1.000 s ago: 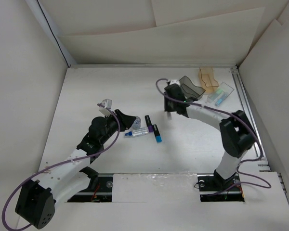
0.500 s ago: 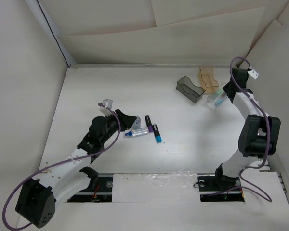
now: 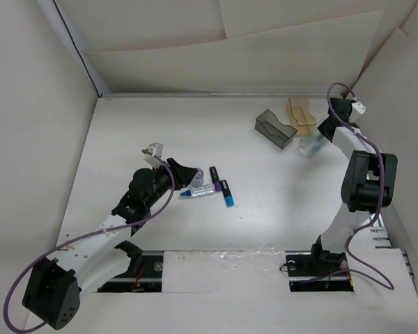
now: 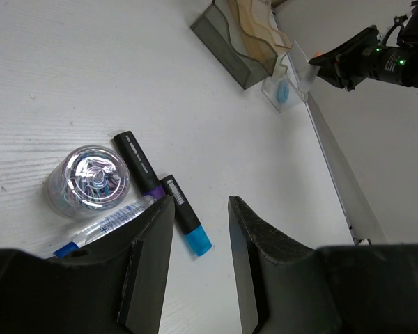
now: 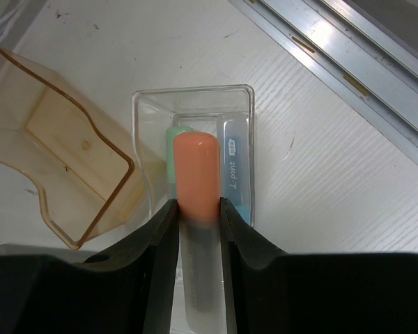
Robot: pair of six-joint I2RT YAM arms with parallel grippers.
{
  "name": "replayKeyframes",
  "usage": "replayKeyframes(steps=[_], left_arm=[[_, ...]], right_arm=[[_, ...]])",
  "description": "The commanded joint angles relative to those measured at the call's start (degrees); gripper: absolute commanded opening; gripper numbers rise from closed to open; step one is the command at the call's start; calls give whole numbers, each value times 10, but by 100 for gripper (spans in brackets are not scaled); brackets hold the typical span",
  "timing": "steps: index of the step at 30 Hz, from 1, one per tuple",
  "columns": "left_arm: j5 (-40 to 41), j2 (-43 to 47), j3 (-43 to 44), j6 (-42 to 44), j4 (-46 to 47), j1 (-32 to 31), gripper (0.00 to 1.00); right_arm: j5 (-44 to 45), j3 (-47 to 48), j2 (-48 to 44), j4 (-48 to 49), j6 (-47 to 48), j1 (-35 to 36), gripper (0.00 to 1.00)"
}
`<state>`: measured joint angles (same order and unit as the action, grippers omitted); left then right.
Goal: Sort the stationery into containers
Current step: Place the pen in the storage box, then pick up the stationery from the center of the board.
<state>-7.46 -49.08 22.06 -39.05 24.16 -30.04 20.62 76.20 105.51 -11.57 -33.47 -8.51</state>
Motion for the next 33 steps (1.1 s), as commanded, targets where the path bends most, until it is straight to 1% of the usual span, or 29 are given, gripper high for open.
replayKeyframes(steps=[1, 2, 3, 4, 5, 7, 9, 12, 13, 17, 19, 20, 21, 23, 24, 25, 26, 27, 28, 29, 30, 31, 32, 33], left_arm=[[-3, -1, -7, 3, 22, -3, 34], [-3, -1, -7, 3, 22, -3, 34], [-3, -1, -7, 3, 22, -3, 34], [-3, -1, -7, 3, 22, -3, 34], [-3, -1, -7, 3, 22, -3, 34], [-3, -1, -7, 3, 22, -3, 34], [-3, -1, -7, 3, 22, -3, 34], [-3, -1, -7, 3, 22, -3, 34], [-3, -1, -7, 3, 22, -3, 34], [14, 11, -7, -2, 12, -3, 34], [19, 26, -7, -2, 6, -3, 34], [27, 26, -7, -2, -2, -3, 34], [40, 35, -7, -8, -7, -3, 34], [58, 50, -7, -15, -28, -3, 34], [67, 57, -7, -15, -35, -3, 34], [83, 62, -7, -20, -40, -3, 32], [89, 67, -7, -25, -46, -3, 31], [89, 76, -7, -25, -59, -3, 27], [107, 76, -7, -25, -67, -3, 25], [116, 84, -7, -32, -77, -3, 23], [126, 95, -7, -43, -88, -3, 21], [140, 102, -2, -48, -110, -3, 18], [168, 109, -2, -53, -119, -3, 18], [181, 124, -2, -59, -129, -3, 16]], right_arm=[[-4, 28, -6, 14, -5, 3, 31], [-9, 23, -6, 19, -5, 3, 34], [-9, 23, -11, 19, -5, 3, 40], [-15, 23, -11, 19, -5, 3, 42], [-15, 23, -11, 19, 1, 3, 42], [-20, 23, -17, 19, 6, 3, 46], [-20, 23, -22, 19, 6, 3, 48], [-25, 16, -36, 19, 6, 3, 48], [-32, 16, -51, 19, 6, 3, 46], [-37, -20, -107, 32, 22, 44, 39], [-51, -43, -128, 32, 27, 85, 35], [-57, -52, -147, 32, 40, 101, 27], [-85, -60, -155, 40, 47, 136, 22], [-121, -83, -168, 49, 67, 177, 13], [-136, -90, -174, 57, 78, 202, 13], [-172, -90, -174, 57, 92, 253, 11], [-184, -95, -174, 57, 107, 282, 10], [-191, -95, -169, 57, 127, 308, 5], [-210, -95, -169, 57, 140, 360, 5], [-210, -95, -169, 57, 153, 385, 4], [-215, -101, -164, 57, 172, 409, 5], [-215, -101, -164, 57, 178, 431, 8], [-222, -101, -156, 57, 186, 469, 13], [-222, -101, -156, 57, 191, 485, 21]])
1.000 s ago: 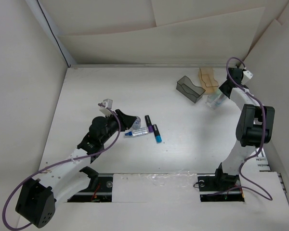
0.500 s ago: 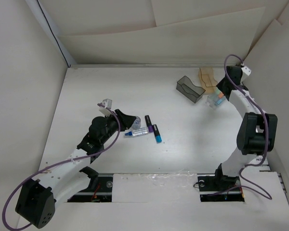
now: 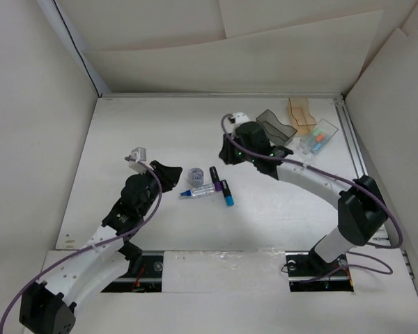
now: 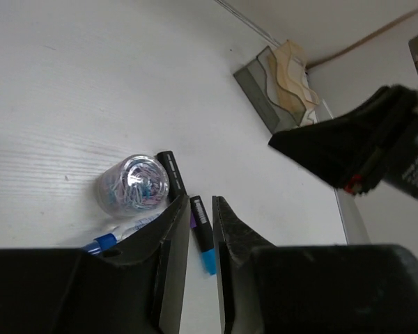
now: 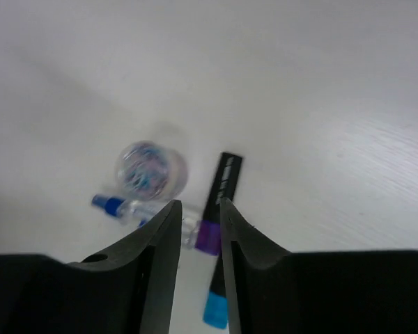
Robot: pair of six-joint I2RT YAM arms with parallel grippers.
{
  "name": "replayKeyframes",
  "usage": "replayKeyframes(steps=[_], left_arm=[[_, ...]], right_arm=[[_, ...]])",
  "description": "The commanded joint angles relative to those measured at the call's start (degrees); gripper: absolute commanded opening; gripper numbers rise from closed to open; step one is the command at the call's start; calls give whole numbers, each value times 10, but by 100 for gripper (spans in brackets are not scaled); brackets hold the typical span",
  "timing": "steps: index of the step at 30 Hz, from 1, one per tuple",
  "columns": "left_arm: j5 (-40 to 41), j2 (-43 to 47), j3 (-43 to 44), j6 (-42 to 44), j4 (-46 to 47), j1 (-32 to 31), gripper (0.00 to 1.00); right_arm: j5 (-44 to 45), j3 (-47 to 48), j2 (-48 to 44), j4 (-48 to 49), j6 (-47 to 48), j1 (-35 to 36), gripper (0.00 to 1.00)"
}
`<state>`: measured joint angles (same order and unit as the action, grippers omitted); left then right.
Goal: Sort the stationery into containers
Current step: Pick up the stationery from the center of the board.
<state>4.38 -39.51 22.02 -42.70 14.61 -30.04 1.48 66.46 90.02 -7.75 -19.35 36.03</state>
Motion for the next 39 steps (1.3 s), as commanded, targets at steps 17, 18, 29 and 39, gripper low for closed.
replayKeyframes(steps=[17, 18, 29, 39], left_arm=[[151, 64, -7, -67, -118, -3, 38], [151, 69, -7, -67, -118, -3, 38], [128, 69, -12, -56, -86, -3, 39], [111, 64, -17, -41, -70, -3, 39]], right_arm=[[41, 102, 184, 25, 56, 155, 91], [41, 102, 193, 25, 56, 155, 91], [77, 141, 242, 25, 43, 155, 76], [84, 184, 235, 25, 37, 160, 36]])
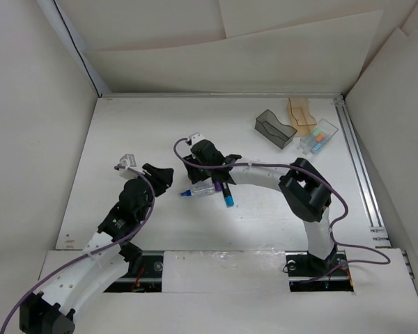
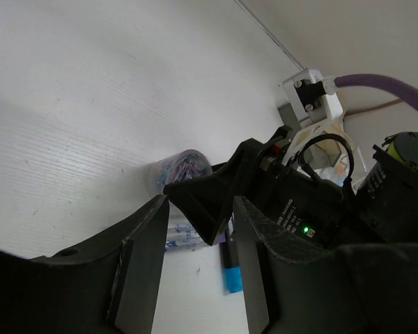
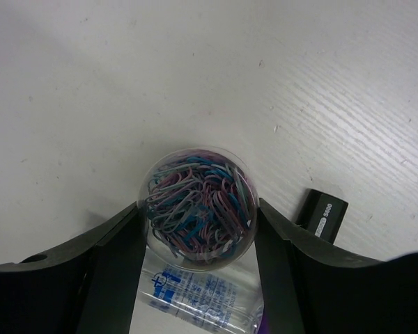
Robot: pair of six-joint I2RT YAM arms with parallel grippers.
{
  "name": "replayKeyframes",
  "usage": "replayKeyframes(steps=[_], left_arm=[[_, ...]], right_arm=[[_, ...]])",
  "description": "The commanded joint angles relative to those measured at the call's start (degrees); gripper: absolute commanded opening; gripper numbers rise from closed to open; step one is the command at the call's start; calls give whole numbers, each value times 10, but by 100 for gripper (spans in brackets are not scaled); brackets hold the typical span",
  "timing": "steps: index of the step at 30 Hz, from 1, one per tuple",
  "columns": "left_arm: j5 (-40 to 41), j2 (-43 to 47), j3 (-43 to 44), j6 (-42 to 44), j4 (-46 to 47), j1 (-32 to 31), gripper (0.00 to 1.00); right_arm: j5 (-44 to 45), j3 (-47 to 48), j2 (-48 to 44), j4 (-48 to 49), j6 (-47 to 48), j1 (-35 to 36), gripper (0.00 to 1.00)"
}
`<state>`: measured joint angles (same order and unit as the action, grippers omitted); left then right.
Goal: Sort the stationery into containers
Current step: Pick up the stationery from the center of the board, then place the stationery in the storage box.
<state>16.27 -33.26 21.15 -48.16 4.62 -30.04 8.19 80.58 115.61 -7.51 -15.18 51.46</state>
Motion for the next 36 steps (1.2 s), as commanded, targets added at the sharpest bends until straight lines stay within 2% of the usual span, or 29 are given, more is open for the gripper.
replayKeyframes(steps=[1, 7, 10, 11, 12, 16, 19, 24, 27, 36], left_arm=[[-14, 1, -8, 14, 35, -3, 39], [-45, -27, -8, 45, 68, -3, 37], [-74, -56, -3, 62, 74, -3, 37], [-74, -64, -3, 62, 84, -3, 37], [-87, -72, -3, 62, 84, -3, 37], [-113, -99, -3, 68, 113, -3, 36], [-121, -99, -3, 73, 129, -8, 36], [-121, -99, 2, 78, 129, -13, 37], [-121, -93, 2, 83, 129, -13, 37], [-126, -98, 2, 83, 139, -13, 37]], right_arm=[[17, 48, -29, 22, -5, 0, 36], [34, 70, -97, 16, -5, -93, 35], [55, 75, -117, 16, -13, -212, 35], [55, 75, -117, 16, -19, -212, 35], [67, 82, -117, 8, -26, -267, 35], [60, 121, -90, -8, -68, -388, 35], [69, 173, -44, -38, -77, -445, 35], [103, 276, 28, -96, -77, -491, 35], [104, 307, 58, -116, -77, -509, 35], [114, 301, 84, -117, -71, -515, 37]])
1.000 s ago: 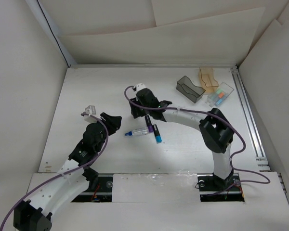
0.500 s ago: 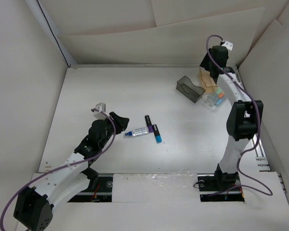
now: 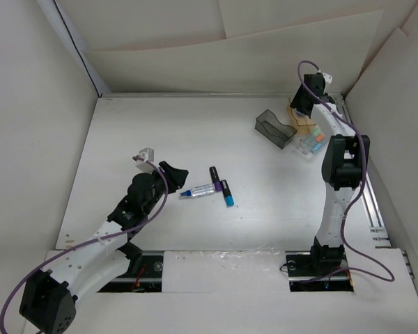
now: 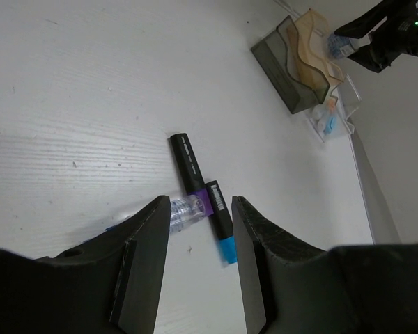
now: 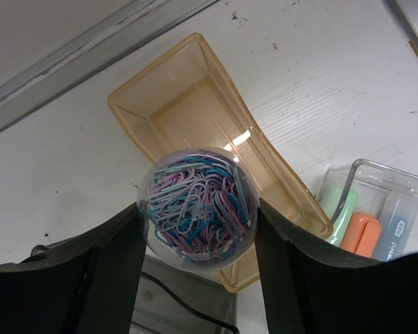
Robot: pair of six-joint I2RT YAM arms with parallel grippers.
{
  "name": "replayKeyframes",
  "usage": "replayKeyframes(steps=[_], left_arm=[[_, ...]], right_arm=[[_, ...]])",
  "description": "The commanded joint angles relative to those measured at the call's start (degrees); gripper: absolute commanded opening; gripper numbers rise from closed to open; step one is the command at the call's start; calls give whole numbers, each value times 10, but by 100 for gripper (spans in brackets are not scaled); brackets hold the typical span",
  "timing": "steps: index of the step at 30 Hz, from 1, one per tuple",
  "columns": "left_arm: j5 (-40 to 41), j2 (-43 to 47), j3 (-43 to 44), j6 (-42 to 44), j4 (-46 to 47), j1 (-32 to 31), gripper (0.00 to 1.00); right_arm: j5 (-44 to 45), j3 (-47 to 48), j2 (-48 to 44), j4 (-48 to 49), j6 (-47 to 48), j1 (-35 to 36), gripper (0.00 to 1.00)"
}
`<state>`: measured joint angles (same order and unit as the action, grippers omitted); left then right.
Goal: Sort the stationery into containers
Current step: Place the stationery in the storage box.
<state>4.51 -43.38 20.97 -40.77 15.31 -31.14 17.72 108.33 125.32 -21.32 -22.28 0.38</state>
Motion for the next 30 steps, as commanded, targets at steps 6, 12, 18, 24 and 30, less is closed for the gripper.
replayKeyframes(steps=[6, 12, 18, 24, 30], left_arm=[[-8, -2, -1, 4, 38, -2, 37], [-13, -2, -1, 4, 38, -2, 37], [-13, -2, -1, 4, 38, -2, 37], [-8, -2, -1, 4, 31, -2, 37], [10, 14, 4, 4, 13, -2, 37]], right_arm=[[24, 23, -8, 22, 6, -4, 40], [24, 23, 3, 22, 6, -4, 52], [24, 17, -5, 27, 6, -4, 76], [24, 12, -38, 27, 6, -4, 79], [19, -66, -138, 51, 11, 28, 52]])
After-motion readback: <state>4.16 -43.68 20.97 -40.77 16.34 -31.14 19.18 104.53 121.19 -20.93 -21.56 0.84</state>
